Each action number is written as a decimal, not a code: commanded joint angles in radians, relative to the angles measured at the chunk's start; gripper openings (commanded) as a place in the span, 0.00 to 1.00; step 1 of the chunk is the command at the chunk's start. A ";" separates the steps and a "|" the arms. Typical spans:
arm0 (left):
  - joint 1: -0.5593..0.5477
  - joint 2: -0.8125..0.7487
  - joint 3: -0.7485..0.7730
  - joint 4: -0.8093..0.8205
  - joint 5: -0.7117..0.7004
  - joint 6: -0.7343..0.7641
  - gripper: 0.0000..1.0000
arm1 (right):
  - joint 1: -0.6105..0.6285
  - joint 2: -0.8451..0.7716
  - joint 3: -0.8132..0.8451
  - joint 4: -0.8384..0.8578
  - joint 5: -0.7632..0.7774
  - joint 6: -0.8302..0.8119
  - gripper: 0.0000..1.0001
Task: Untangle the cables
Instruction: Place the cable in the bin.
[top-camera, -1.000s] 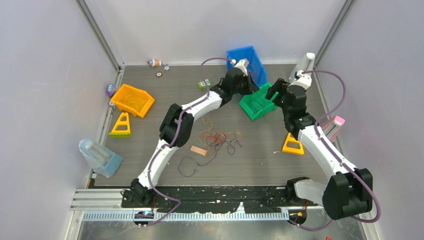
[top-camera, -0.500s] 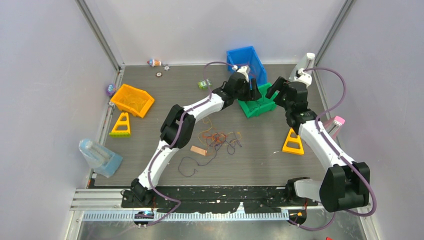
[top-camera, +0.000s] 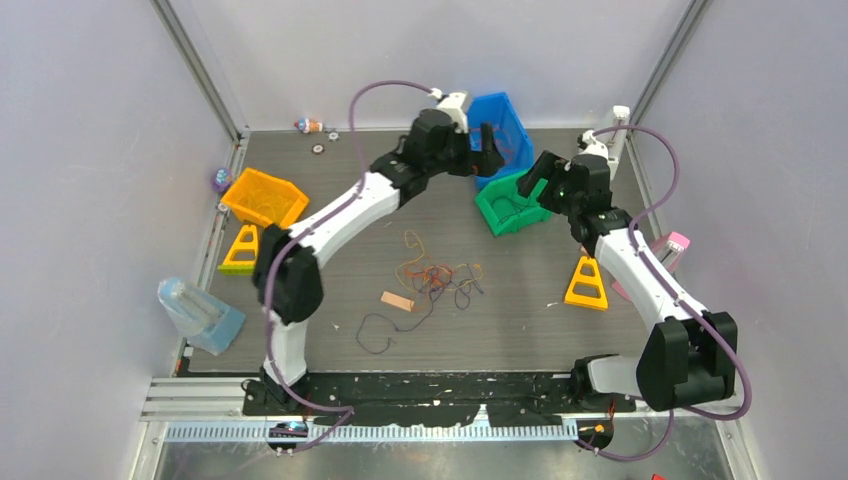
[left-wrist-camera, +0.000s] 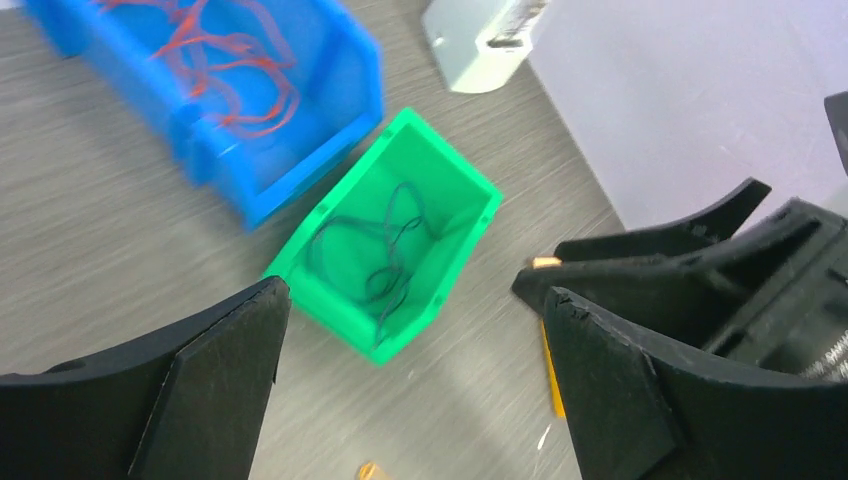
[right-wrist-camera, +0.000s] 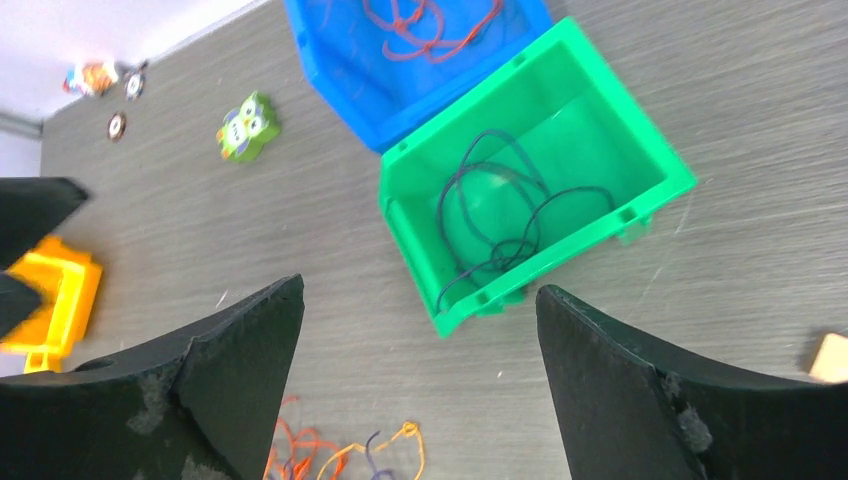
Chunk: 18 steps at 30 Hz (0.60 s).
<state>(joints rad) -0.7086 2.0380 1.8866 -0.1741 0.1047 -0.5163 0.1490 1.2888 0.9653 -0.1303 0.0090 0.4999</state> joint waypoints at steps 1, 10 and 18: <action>0.086 -0.250 -0.294 -0.011 -0.082 0.037 1.00 | 0.066 -0.056 0.017 -0.019 -0.067 0.005 0.92; 0.128 -0.651 -0.736 -0.093 -0.219 0.064 1.00 | 0.167 -0.120 -0.128 -0.014 -0.102 -0.061 0.92; 0.128 -0.863 -0.961 -0.134 -0.255 0.092 1.00 | 0.243 -0.164 -0.292 0.091 -0.113 -0.109 0.92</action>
<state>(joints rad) -0.5804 1.2900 1.0222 -0.3279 -0.1165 -0.4656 0.3653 1.1778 0.7395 -0.1455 -0.0818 0.4313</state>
